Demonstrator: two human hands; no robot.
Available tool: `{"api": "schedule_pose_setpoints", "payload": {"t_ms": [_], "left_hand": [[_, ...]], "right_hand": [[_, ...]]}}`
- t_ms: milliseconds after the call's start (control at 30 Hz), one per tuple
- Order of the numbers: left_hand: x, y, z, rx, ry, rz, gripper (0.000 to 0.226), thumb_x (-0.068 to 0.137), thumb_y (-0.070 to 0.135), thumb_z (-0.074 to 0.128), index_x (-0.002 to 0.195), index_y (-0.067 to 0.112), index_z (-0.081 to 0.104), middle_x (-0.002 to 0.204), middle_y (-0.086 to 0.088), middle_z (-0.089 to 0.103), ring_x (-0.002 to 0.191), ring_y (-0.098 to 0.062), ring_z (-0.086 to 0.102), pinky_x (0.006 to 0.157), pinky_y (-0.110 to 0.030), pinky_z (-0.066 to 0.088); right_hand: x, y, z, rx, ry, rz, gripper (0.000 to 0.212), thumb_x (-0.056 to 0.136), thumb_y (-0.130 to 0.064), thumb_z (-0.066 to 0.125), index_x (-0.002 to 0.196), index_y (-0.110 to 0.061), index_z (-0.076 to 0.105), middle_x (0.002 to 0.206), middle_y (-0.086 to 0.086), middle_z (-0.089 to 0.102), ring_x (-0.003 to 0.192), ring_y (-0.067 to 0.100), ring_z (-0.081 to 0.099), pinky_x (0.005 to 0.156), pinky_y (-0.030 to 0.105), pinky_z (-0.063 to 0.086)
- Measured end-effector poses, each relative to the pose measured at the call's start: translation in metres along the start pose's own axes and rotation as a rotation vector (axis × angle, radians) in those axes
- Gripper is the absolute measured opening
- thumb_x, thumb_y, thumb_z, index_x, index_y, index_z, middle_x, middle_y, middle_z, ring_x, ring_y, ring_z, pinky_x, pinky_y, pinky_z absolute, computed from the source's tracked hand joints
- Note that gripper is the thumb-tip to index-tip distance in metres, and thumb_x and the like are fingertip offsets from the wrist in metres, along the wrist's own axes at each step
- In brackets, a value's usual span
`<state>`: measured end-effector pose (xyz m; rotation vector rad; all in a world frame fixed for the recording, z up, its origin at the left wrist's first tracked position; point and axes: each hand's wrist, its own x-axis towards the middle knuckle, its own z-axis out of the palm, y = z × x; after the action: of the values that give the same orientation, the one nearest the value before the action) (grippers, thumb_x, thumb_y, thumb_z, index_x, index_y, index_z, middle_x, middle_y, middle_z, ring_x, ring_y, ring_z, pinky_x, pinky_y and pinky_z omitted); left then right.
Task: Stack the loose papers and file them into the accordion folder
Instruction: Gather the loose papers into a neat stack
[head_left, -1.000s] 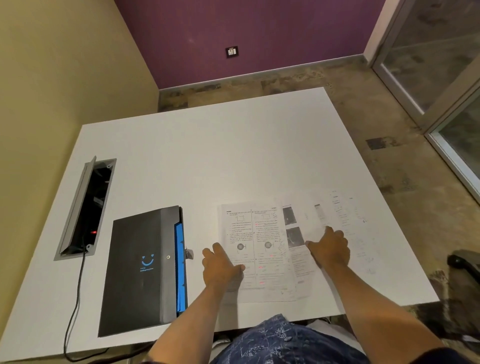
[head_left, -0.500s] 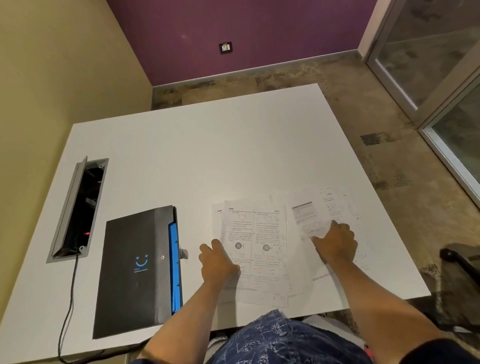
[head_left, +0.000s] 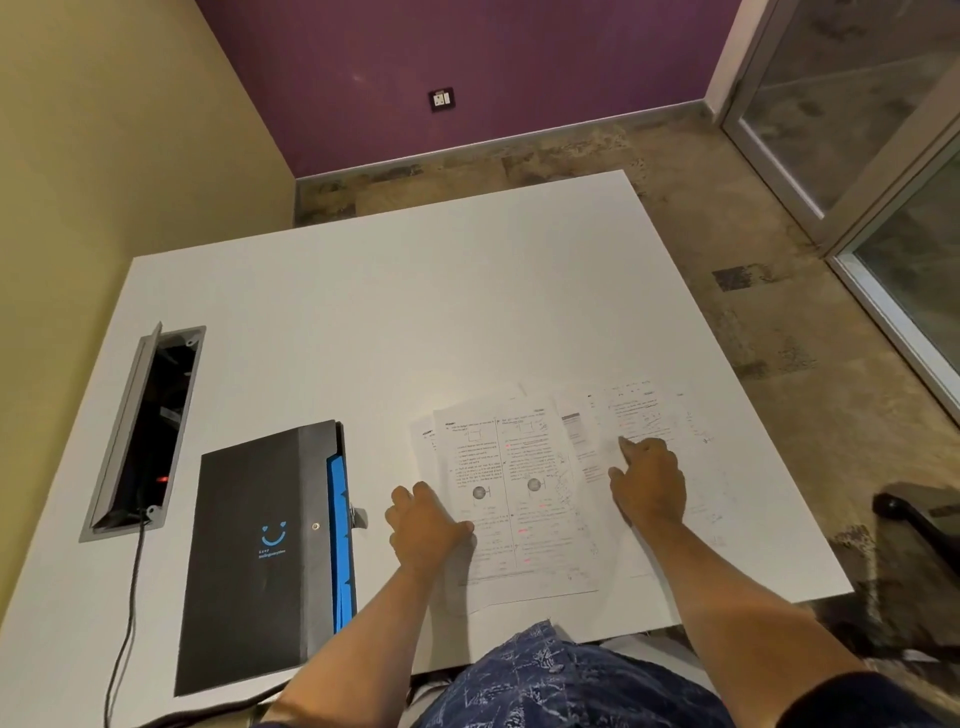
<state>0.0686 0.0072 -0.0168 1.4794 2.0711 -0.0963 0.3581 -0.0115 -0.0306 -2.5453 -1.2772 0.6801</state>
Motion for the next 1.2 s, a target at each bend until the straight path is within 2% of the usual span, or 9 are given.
{"api": "schedule_pose_setpoints", "payload": {"t_ms": [167,367,433,533,633,733,867,1000,1200], "left_hand": [[0.003,0.001,0.002,-0.052,-0.011,0.077,0.085,0.066,0.031,0.092,0.133,0.016,0.042,0.13,-0.004,0.046,0.125,-0.032,0.043,0.091,-0.045,0.048],[0.01,0.002,0.007,-0.173,-0.024,0.19,0.057,0.068,0.026,0.089,0.108,0.014,0.05,0.113,-0.001,0.051,0.111,-0.025,0.052,0.092,-0.029,0.032],[0.01,0.003,0.007,-0.177,-0.03,0.211,0.054,0.067,0.029,0.089,0.1,0.013,0.05,0.106,0.0,0.053,0.103,-0.025,0.053,0.085,-0.033,0.036],[0.004,0.005,0.01,-0.113,-0.014,0.159,0.071,0.067,0.037,0.089,0.119,0.011,0.048,0.125,-0.005,0.051,0.119,-0.033,0.05,0.087,-0.041,0.044],[-0.001,0.005,0.011,-0.109,0.005,0.082,0.099,0.067,0.039,0.092,0.143,0.01,0.036,0.142,-0.005,0.044,0.134,-0.035,0.041,0.099,-0.051,0.047],[0.004,0.004,0.011,-0.103,-0.003,0.123,0.1,0.067,0.041,0.092,0.143,0.009,0.036,0.14,-0.006,0.046,0.134,-0.031,0.043,0.1,-0.043,0.042],[0.006,0.004,0.011,-0.17,0.0,0.144,0.079,0.066,0.04,0.09,0.124,0.01,0.045,0.125,-0.003,0.051,0.123,-0.027,0.048,0.09,-0.031,0.031],[0.003,0.009,0.013,-0.205,0.015,0.195,0.063,0.063,0.038,0.091,0.101,0.015,0.045,0.105,0.003,0.05,0.105,-0.021,0.049,0.084,-0.033,0.03],[-0.004,0.01,0.006,-0.415,-0.028,0.193,0.065,0.068,0.026,0.093,0.106,0.021,0.04,0.11,0.006,0.044,0.103,-0.016,0.043,0.084,-0.03,0.035]], "right_hand": [[0.003,-0.009,0.0,0.178,-0.143,0.03,0.056,0.095,-0.023,0.073,0.147,-0.01,0.057,0.147,0.012,0.055,0.133,0.032,0.059,0.108,0.047,0.053],[-0.001,-0.015,0.005,0.256,-0.252,-0.054,0.028,0.096,-0.013,0.068,0.124,-0.017,0.07,0.12,0.005,0.061,0.118,0.025,0.063,0.098,0.034,0.05],[-0.001,-0.012,0.003,0.244,-0.266,-0.071,0.037,0.097,-0.014,0.067,0.134,-0.015,0.068,0.125,0.004,0.063,0.122,0.025,0.063,0.102,0.037,0.051],[0.003,-0.002,-0.005,0.164,-0.111,-0.036,0.059,0.094,-0.021,0.074,0.149,-0.016,0.055,0.145,0.005,0.056,0.131,0.028,0.059,0.107,0.044,0.051],[0.011,0.018,-0.018,-0.076,0.054,0.134,0.083,0.087,-0.037,0.08,0.157,-0.013,0.041,0.159,0.016,0.043,0.143,0.036,0.046,0.115,0.049,0.043],[0.017,0.041,-0.031,-0.094,0.013,0.348,0.104,0.078,-0.052,0.084,0.158,-0.013,0.031,0.158,0.022,0.039,0.145,0.04,0.04,0.116,0.052,0.037],[0.02,0.055,-0.036,-0.09,-0.032,0.348,0.091,0.074,-0.054,0.086,0.143,-0.009,0.047,0.141,0.022,0.05,0.132,0.042,0.048,0.107,0.053,0.044],[0.021,0.052,-0.037,-0.115,-0.034,0.299,0.08,0.08,-0.05,0.082,0.143,-0.011,0.053,0.133,0.021,0.055,0.123,0.04,0.056,0.102,0.048,0.048],[0.018,0.047,-0.028,0.076,-0.044,0.292,0.078,0.08,-0.041,0.085,0.147,-0.017,0.052,0.137,0.018,0.051,0.117,0.041,0.063,0.101,0.049,0.055]]}}
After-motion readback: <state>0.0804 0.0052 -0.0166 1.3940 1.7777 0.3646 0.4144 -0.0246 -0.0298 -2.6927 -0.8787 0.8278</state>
